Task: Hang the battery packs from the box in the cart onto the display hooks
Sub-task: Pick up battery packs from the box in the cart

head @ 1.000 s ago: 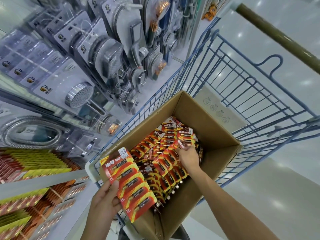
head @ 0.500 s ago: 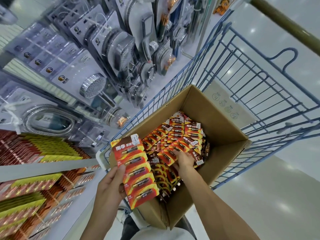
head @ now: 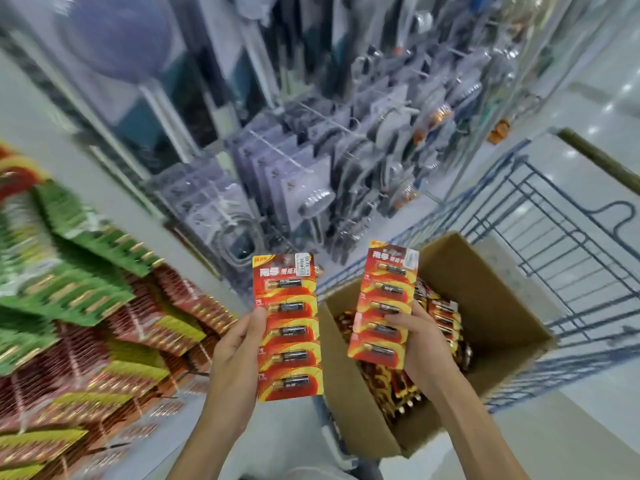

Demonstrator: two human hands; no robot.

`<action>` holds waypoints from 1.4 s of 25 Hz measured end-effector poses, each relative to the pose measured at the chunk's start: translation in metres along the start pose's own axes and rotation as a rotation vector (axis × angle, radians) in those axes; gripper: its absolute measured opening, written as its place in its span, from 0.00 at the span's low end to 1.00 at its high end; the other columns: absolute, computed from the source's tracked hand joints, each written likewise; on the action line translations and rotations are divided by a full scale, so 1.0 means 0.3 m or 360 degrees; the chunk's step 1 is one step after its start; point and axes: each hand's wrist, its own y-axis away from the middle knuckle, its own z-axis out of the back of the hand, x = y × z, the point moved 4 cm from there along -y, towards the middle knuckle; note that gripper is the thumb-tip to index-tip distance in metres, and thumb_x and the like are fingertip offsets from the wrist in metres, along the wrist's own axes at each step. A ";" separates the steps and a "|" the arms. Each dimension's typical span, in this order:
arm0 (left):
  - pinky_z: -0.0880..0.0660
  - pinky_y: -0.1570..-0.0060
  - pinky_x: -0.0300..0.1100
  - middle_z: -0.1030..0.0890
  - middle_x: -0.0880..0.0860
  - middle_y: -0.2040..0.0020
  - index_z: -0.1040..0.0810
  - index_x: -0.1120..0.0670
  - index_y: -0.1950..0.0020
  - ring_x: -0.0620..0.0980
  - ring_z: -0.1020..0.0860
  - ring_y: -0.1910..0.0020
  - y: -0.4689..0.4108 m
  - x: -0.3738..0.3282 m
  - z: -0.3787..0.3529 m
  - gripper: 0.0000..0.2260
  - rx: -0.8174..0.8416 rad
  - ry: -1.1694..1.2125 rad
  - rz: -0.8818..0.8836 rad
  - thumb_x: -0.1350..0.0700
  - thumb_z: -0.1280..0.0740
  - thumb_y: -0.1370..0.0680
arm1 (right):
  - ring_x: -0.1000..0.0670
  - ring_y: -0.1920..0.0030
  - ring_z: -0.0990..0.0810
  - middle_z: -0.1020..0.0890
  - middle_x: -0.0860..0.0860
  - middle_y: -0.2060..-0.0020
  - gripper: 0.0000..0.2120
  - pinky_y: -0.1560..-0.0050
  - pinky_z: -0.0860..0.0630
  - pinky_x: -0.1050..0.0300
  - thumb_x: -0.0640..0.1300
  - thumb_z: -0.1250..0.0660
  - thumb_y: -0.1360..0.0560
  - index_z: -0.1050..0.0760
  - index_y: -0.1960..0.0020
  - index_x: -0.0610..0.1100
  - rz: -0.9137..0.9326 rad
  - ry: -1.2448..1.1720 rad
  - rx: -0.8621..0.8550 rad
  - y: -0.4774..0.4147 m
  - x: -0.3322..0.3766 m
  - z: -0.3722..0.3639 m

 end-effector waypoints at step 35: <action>0.15 0.64 0.51 0.12 0.57 0.52 0.14 0.51 0.47 0.59 0.13 0.58 0.614 -0.608 1.354 0.15 -0.1029 0.0510 -0.1225 0.47 0.39 0.15 | 0.43 0.55 0.12 0.11 0.45 0.54 0.12 0.55 0.22 0.48 0.45 0.30 0.22 0.18 0.40 0.43 0.0216 0.0738 0.0748 0.447 -0.381 -1.411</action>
